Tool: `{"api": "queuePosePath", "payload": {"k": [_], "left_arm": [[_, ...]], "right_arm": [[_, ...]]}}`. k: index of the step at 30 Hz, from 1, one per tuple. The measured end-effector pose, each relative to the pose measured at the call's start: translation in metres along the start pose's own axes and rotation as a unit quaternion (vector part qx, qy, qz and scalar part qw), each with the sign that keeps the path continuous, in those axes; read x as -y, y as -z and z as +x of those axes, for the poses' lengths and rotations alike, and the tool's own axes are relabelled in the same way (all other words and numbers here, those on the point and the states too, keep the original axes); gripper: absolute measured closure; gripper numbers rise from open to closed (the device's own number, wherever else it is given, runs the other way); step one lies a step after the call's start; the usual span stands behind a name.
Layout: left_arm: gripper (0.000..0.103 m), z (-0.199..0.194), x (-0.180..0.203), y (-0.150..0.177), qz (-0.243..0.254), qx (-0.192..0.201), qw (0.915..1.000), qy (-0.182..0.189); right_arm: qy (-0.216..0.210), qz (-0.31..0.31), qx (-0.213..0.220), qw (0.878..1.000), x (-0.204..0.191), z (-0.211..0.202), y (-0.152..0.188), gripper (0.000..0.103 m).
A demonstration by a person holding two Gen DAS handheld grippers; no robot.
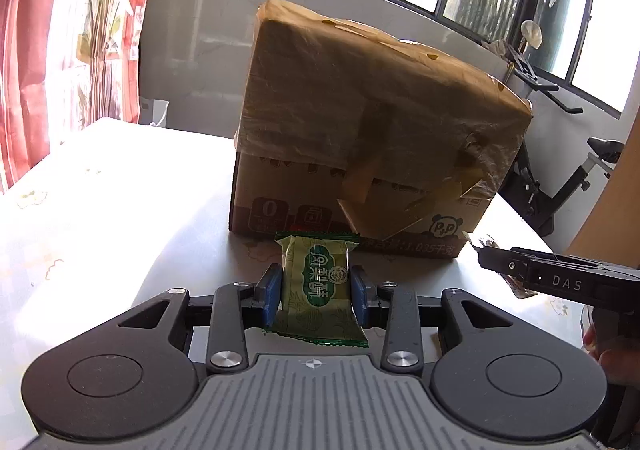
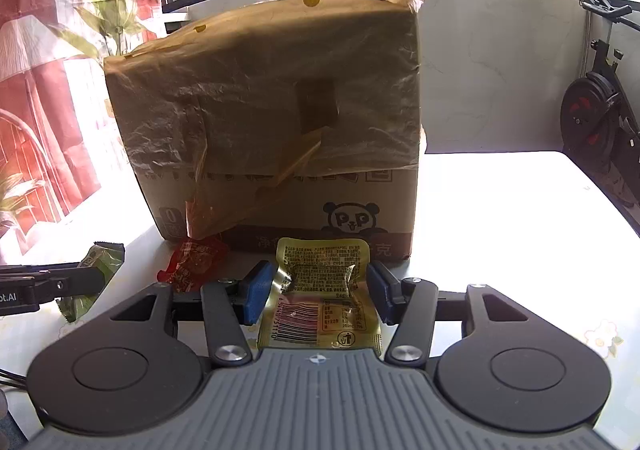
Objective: Organize snacks
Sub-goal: 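Lift the green pastry with the left tool while the right tool holds the gold packet, then carry the green pastry and gold packet into the box and open both tools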
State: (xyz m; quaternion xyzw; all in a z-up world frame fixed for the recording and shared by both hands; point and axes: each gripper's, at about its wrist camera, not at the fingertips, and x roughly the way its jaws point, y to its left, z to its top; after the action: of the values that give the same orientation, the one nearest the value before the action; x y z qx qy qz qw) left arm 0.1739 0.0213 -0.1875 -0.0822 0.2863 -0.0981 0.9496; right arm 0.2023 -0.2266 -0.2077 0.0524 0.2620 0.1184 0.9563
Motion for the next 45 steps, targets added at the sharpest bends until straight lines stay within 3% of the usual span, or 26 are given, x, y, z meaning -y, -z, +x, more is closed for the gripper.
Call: {"api": "queuePosePath", "payload": {"k": [14,23,34,45], "left_arm": [[0.065,-0.037,0.015,-0.088,0.035,0.108,0.9933,0.021],[0.065,-0.037,0.037,-0.133,0.058,0.142,0.9873,0.040],[0.065,-0.006,0.044,-0.164,0.075,0.143,0.9860,0.039],[0.065,0.048,0.043,-0.186,0.077,0.115,0.9900,0.026]], "right_arm": [[-0.018,-0.017,0.100,0.995,-0.014,-0.056,-0.073,0.049],[-0.036,-0.044,0.136,0.989,-0.026,-0.061,-0.123,0.049],[-0.027,-0.086,0.141,0.986,-0.026,-0.022,-0.171,0.049],[-0.010,-0.098,0.106,0.989,-0.019,0.025,-0.190,0.049]]}}
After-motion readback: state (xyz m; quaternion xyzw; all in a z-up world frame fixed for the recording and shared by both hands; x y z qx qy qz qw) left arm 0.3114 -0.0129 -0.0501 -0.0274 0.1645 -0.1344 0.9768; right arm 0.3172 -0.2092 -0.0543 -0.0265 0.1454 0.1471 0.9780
